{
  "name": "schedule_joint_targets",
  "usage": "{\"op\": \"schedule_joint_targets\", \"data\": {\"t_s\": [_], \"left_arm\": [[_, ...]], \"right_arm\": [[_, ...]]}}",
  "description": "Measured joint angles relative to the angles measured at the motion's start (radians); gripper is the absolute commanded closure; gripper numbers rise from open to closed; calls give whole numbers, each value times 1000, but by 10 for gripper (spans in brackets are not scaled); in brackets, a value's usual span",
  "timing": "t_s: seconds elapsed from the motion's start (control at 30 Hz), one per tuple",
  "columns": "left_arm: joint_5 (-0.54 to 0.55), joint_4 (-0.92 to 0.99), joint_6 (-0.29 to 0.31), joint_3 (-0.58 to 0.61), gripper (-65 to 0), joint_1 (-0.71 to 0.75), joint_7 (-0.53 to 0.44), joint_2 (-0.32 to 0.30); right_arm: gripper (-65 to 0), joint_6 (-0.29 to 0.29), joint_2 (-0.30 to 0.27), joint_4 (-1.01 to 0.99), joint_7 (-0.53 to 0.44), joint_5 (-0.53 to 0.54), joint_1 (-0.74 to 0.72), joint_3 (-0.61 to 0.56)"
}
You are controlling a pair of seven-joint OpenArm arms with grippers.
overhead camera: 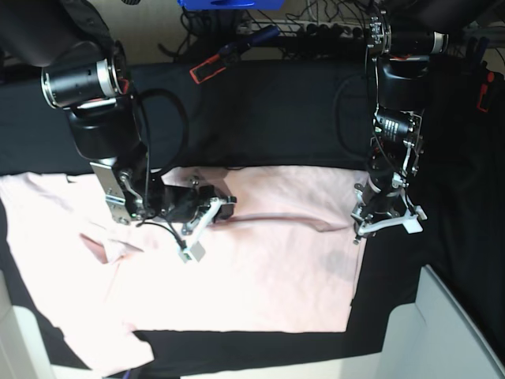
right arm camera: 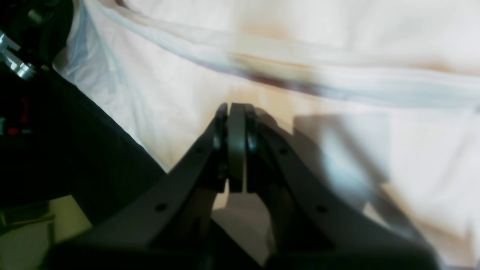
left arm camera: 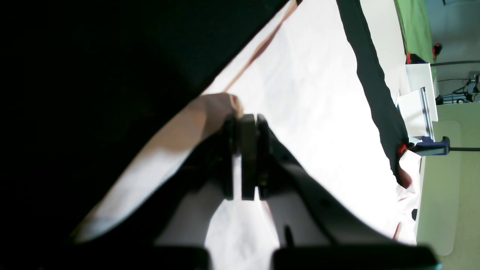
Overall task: Fold the T-shirt properly
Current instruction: 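Sweep the right gripper across the pink shirt to flatten it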
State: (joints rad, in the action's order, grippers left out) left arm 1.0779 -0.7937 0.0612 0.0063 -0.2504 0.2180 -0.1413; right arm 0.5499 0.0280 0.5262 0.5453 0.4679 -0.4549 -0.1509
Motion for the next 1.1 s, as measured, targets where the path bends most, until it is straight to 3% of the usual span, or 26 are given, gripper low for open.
{"op": "schedule_joint_targets", "data": {"t_s": [0.27,0.5,0.57,0.7,0.93,1.0,1.1], "left_arm": [[0,0,0,0,0,-1,0,0],[0,0,0,0,0,-1,0,0],[0,0,0,0,0,-2,-1,-1],[0,0,0,0,0,-1,0,0],[-1,-34,0,-2,-5,-1,2,-1],[0,-53,0,-2,-32,-2,2,-1],[0,-62,-1,-4,-165,-14,3,-1]], "right_arm": [[0,0,8,-206,-136,0,-89,5],[0,0,0,-213,-157,0,-108,6],[0,-1,-9,-213,-203,1,-108,6],[0,-78,-25,-213,-246,0,-109,6],[0,-92,-31,-214,-287,0,-109,6],[0,-92,-33,-214,-314,2,-109,7],[0,-92,-41,-214,-339,3,-108,7]]}}
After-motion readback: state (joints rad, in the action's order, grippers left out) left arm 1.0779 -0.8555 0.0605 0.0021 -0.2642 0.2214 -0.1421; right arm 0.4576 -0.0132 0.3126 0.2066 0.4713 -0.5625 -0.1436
